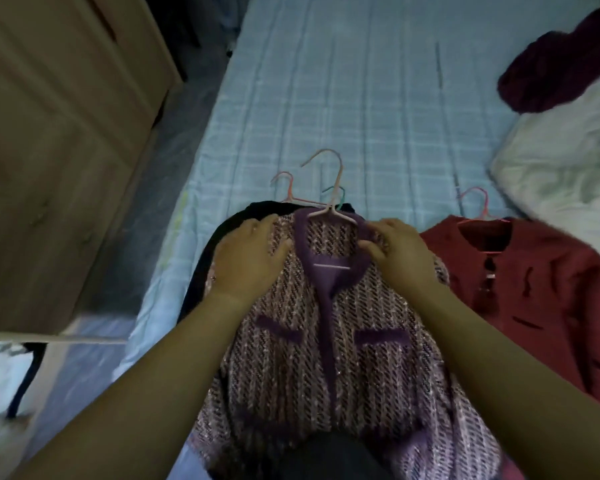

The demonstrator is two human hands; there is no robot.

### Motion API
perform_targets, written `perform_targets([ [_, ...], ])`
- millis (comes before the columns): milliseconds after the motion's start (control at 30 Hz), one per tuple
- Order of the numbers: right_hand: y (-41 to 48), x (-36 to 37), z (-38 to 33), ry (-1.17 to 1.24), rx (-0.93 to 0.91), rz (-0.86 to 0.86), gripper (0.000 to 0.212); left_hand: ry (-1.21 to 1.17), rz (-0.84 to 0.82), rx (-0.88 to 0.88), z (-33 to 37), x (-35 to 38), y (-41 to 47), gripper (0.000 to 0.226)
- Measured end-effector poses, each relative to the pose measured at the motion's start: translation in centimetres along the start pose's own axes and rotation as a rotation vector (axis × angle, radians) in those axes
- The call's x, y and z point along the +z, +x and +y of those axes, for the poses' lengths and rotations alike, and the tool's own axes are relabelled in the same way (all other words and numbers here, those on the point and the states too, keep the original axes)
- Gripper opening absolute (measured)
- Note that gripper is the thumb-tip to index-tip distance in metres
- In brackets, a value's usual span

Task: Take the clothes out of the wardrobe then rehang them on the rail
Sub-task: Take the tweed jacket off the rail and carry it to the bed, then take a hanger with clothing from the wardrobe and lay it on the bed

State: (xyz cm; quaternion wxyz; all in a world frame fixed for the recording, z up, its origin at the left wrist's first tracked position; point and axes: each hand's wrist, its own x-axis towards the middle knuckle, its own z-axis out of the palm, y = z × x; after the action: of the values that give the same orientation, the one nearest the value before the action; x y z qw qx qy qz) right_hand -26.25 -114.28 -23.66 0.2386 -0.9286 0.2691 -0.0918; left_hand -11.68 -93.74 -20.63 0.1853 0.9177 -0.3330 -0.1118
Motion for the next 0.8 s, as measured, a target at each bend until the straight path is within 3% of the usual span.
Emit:
perform_targets([
  [100,0.0,1.6,-0.8,-0.052,-0.057,-0.081,0.044,0.003,-0.079,-0.063,-1.5,1.7,-0.4,0.075],
  [367,-3.4,5.4,-9.5,-0.135,-0.197,-0.296,0.068,-0.017,-0.1,-0.206,-7.2,-0.1,-8.0,0.078],
  [567,-5.8,9.4,-25.5,-0.031,-0.49,-0.364,0.065,-0.011,0.165,-0.406,-16.5,-7.2,-18.2,0.066],
  [800,-12.8,17.1,-49.0,0.111,-0.917,-0.369,0.057,0.029,0.39,-0.692,-31.5,-17.7,-34.1,0.067],
])
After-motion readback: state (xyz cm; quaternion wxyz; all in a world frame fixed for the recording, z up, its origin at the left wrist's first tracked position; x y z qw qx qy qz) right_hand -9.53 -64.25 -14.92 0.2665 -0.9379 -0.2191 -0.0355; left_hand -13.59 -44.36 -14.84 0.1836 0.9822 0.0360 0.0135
